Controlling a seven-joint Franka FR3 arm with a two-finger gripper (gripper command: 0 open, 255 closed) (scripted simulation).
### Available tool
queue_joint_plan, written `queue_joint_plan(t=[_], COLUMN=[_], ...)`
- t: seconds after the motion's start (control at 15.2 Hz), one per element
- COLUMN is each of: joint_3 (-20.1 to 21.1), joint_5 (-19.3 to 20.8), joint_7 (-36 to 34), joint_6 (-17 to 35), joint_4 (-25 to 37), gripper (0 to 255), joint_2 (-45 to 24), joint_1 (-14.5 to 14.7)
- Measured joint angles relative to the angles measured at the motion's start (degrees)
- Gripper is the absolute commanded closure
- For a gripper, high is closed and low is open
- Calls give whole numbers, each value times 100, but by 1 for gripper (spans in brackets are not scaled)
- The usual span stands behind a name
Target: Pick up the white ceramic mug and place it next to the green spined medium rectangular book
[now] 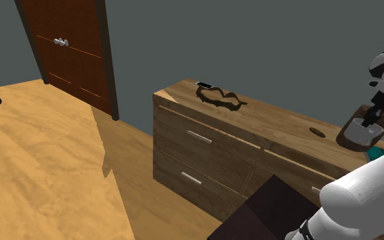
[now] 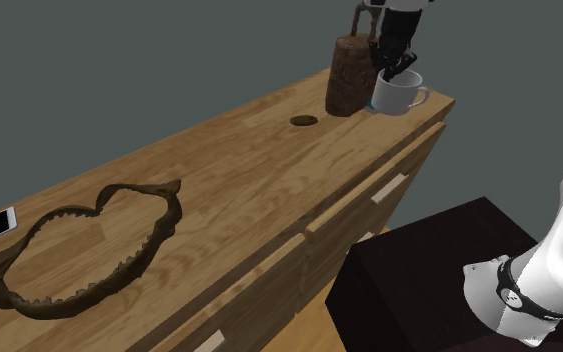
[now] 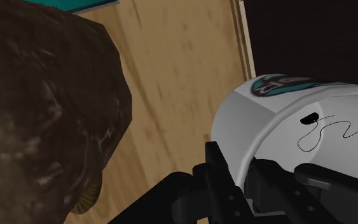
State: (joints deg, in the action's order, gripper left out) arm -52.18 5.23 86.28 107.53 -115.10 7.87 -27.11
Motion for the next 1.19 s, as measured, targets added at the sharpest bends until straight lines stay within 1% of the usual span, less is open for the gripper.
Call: queue_joint_plan(t=[0.2, 0.26, 0.33, 0.46, 0.59, 0.66, 0.73, 0.86, 0.92, 1.06, 1.19], joint_3=[-252, -313, -449, -704, -943, -1006, -1106, -1262, -1322, -1345, -1271], joint_5=[-30, 15, -37, -203, -470, -496, -630, -920, -1104, -1497, -1857], joint_7=[421, 526, 727, 1157, 1611, 1748, 1971, 2452, 2729, 3257, 3703], joint_6=[-101, -99, -47, -66, -65, -115, -127, -199, -212, -274, -414], joint_4=[169, 149, 157, 315, 483, 544, 629, 829, 923, 1159, 1485], gripper=[255, 255, 255, 255, 255, 255, 255, 255, 255, 255, 255], joint_2=[-81, -38, -122, -347, -675, -710, -870, -1197, -1406, -1852, -2273], joint_1=[-141, -197, -256, -361, -480, -539, -631, -869, -1042, -1452, -1923])
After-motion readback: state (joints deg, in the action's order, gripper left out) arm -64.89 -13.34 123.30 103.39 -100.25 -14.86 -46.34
